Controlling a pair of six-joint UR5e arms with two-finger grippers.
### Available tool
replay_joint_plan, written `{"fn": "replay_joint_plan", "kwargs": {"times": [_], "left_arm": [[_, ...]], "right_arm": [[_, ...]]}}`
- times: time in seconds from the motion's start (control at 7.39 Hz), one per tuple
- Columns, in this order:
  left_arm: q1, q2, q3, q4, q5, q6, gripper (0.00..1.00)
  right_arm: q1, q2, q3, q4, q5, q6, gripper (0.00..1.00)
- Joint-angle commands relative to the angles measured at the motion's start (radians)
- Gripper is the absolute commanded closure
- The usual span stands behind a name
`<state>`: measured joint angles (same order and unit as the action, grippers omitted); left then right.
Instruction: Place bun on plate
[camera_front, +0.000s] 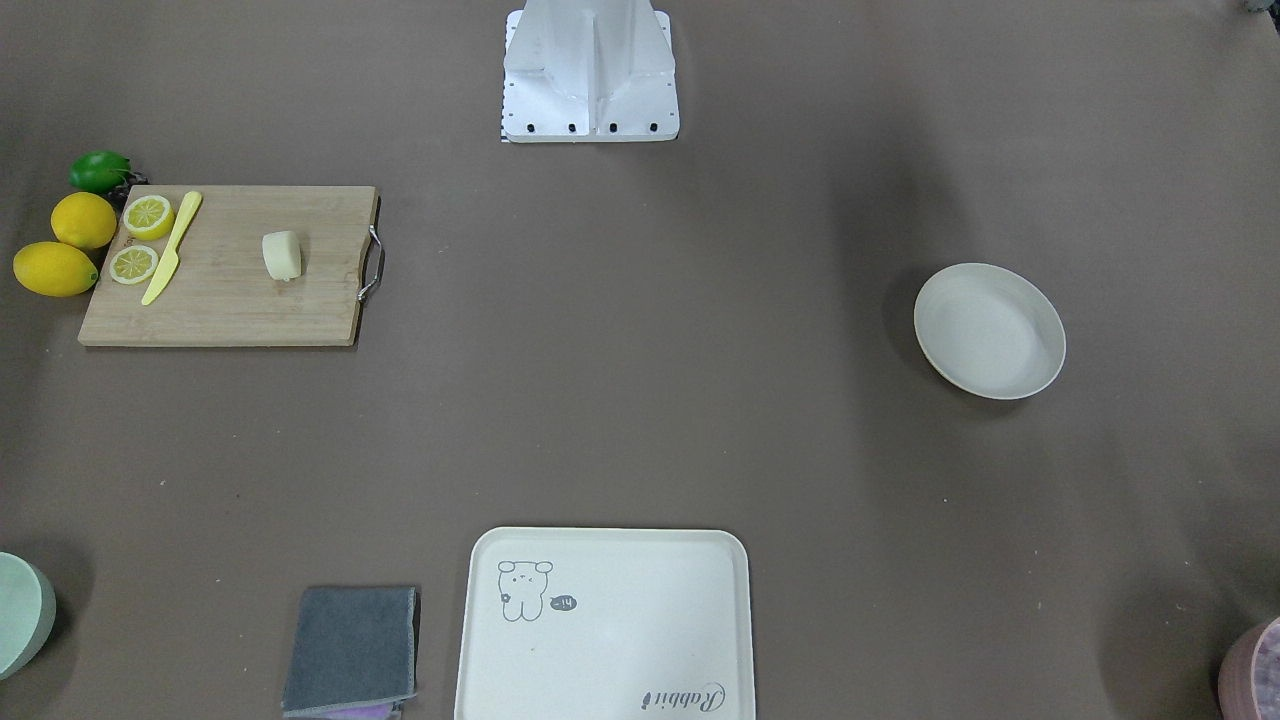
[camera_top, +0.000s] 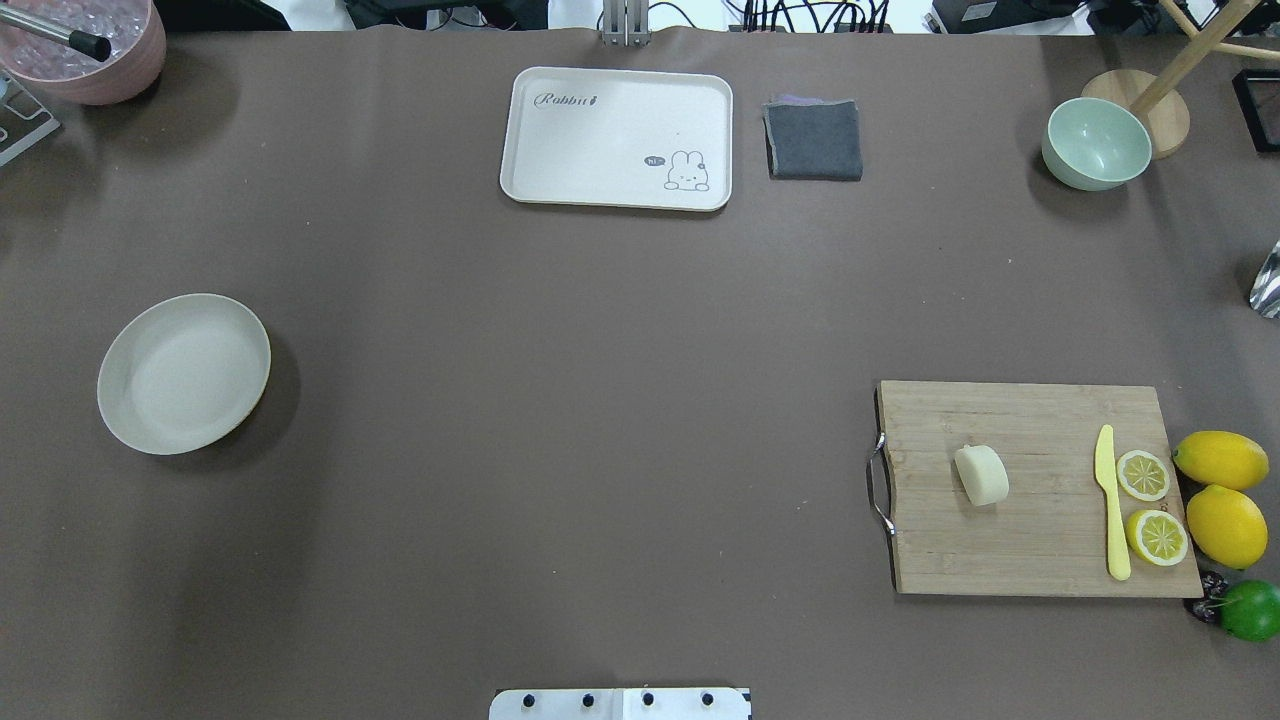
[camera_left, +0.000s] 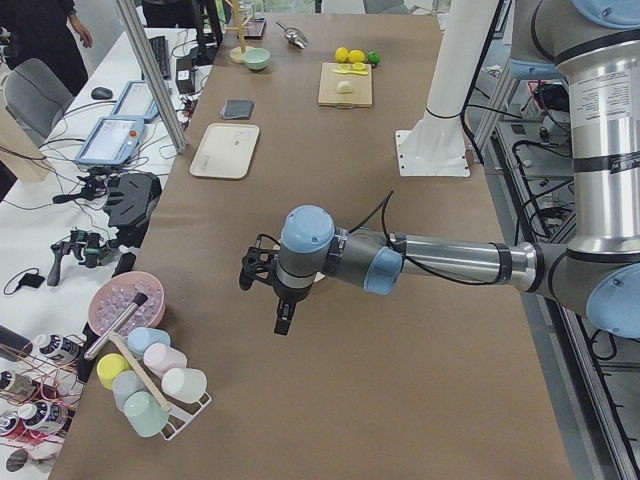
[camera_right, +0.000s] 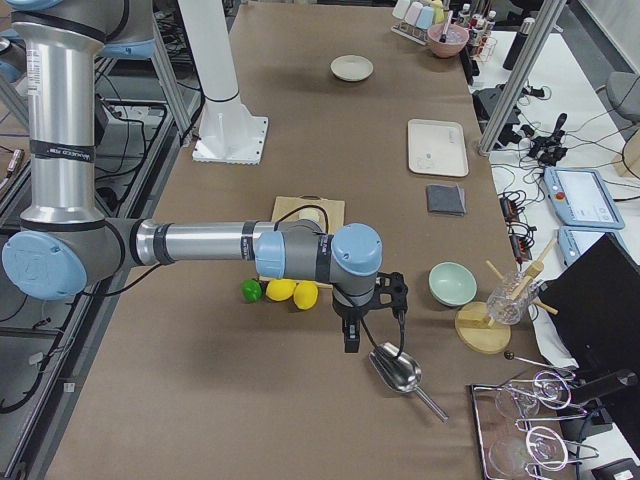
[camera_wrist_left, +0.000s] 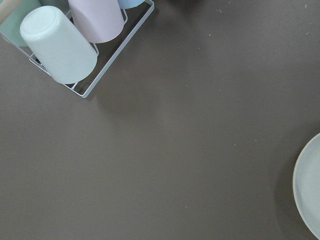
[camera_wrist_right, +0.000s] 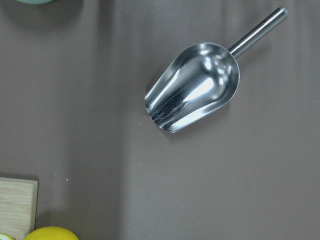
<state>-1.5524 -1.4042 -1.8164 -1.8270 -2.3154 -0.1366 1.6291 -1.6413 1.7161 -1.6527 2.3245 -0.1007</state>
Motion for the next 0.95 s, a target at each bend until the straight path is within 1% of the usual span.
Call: {"fn": "replay_joint_plan", "kwargs": {"times": [0.0,0.81], "left_arm": [[0.0,-0.001,0.002,0.0,0.004,0.002,0.02],[0.002,-0.006,-0.001,-0.002,-0.006,0.002,0.02]], "right_arm": [[0.0,-0.002,0.002,-0.001,0.004,0.004,0.0],[0.0,-0.003,0.011,-0.001,0.007,0.004,0.0]]}}
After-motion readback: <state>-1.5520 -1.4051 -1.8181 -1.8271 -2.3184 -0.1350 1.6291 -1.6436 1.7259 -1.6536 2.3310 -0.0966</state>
